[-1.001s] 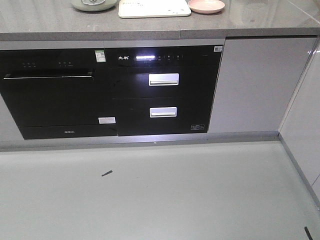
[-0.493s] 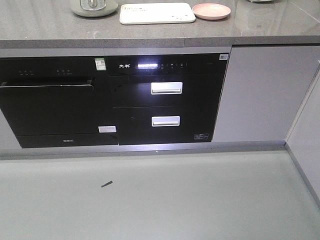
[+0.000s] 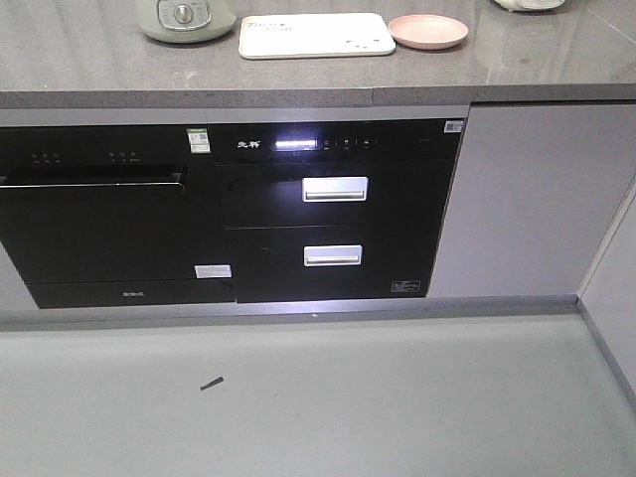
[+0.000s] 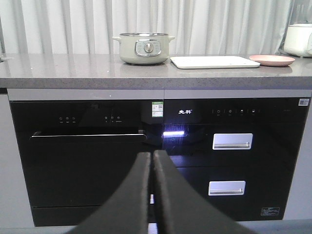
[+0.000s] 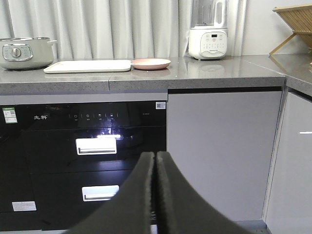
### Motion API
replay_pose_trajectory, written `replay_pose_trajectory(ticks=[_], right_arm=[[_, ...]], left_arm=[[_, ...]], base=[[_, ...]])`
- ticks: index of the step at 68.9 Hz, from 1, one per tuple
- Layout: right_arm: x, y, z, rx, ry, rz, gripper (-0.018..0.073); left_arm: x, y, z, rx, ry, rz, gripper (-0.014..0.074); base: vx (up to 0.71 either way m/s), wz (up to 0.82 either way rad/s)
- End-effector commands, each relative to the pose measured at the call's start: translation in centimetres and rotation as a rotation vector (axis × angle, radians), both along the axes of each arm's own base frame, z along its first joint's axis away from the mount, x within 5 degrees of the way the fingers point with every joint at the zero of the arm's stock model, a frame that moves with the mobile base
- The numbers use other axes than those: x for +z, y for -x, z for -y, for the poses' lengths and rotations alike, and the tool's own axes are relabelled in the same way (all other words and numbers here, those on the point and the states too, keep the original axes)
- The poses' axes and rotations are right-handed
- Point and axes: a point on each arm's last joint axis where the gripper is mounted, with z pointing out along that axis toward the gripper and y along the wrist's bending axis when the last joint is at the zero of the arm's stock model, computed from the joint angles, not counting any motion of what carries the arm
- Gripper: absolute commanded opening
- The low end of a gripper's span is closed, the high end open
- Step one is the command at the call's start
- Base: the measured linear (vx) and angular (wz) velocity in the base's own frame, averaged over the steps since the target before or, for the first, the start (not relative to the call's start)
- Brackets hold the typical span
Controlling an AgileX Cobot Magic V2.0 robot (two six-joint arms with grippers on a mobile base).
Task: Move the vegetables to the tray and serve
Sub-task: 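Drive the base forward toward the counter with the pot and tray, then continue driving closer and align the base with the counter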
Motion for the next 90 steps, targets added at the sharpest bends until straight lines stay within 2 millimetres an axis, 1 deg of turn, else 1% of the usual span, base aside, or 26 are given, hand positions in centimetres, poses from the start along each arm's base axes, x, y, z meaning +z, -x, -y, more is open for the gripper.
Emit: replay_pose_trajectory(ticks=[1,90], right_arm=[[0.20,0.01,0.04,-0.007,0.003,0.066,-0.0002],[0.20,0.01,0.04,-0.007,0.003,0.066,-0.0002]], left_arm=[[-0.19,-0.01,-0.03,0.000,0.008,0.061,-0.0006],[-0.19,-0.01,-0.03,0.000,0.008,0.061,-0.0006]], base=[[0.10,0.02],[0.09,-0.01]])
